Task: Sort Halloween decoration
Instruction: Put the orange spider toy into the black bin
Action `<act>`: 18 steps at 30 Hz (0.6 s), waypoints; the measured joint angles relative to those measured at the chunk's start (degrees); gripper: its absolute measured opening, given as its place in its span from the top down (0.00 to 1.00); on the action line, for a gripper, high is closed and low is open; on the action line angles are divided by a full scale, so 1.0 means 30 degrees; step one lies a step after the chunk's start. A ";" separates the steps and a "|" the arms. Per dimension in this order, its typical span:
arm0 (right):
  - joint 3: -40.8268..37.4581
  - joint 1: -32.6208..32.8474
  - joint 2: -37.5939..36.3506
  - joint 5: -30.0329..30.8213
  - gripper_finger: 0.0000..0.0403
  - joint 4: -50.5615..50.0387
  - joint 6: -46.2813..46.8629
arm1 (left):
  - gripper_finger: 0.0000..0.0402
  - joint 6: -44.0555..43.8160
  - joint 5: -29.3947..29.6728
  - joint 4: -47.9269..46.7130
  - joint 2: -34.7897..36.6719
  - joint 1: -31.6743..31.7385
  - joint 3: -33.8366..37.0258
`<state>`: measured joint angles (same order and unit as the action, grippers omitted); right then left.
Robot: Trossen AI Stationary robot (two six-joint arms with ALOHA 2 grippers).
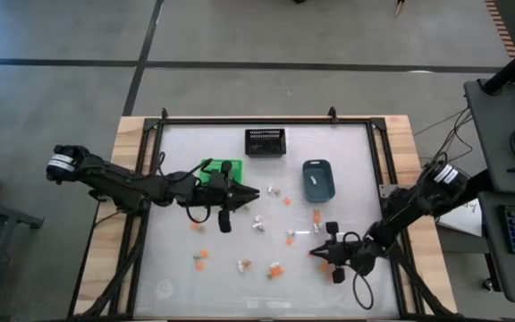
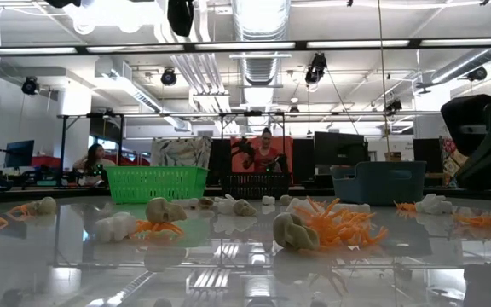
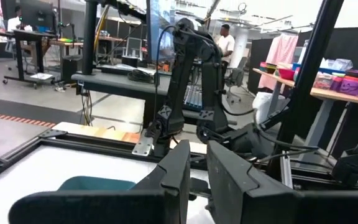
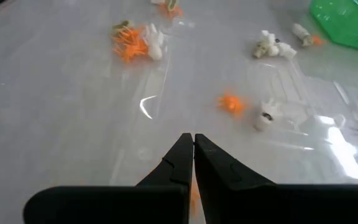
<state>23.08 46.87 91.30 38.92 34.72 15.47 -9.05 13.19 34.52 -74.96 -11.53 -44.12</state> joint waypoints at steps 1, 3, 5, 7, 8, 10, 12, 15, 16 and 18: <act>0.0148 0.0000 0.0176 -0.0014 0.98 -0.0007 0.0120 | 0.91 0.0034 0.0000 0.0000 0.0000 0.0000 0.0000; 0.0342 0.0000 0.0395 -0.0053 0.96 -0.0158 0.0505 | 0.91 0.0056 0.0000 0.0007 0.0000 0.0000 0.0000; 0.0523 0.0000 0.0475 -0.0113 0.93 -0.0421 0.1228 | 0.91 0.0069 0.0000 0.0015 0.0000 0.0000 0.0000; 0.0615 -0.0007 0.0346 -0.0109 0.88 -0.1286 0.2108 | 0.91 0.0224 0.0000 0.0016 0.0000 0.0000 0.0000; 0.0668 -0.0007 0.0242 -0.0109 0.85 -0.1697 0.2546 | 0.91 0.0303 0.0000 0.0027 0.0000 0.0000 0.0000; 0.0675 -0.0007 -0.0044 -0.0102 0.78 -0.2249 0.3067 | 0.91 0.0340 0.0000 0.0058 0.0000 0.0000 0.0000; 0.0682 -0.0007 -0.0281 -0.0102 0.71 -0.2559 0.3554 | 0.91 0.0340 0.0000 0.0059 0.0000 0.0000 0.0000; 0.0675 -0.0007 -0.0441 -0.0109 0.61 -0.2631 0.3882 | 0.91 0.0340 0.0000 0.0066 0.0000 0.0000 0.0000; 0.0675 -0.0007 -0.0509 -0.0109 0.58 -0.2657 0.3927 | 0.91 0.0340 0.0000 0.0066 0.0000 0.0000 0.0000; 0.0675 -0.0037 -0.0579 -0.0109 0.52 -0.2637 0.4088 | 0.91 0.0340 0.0000 0.0066 0.0000 0.0000 0.0000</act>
<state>25.10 46.76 89.56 38.59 26.81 27.73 -8.03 13.19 34.72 -74.96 -11.53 -44.12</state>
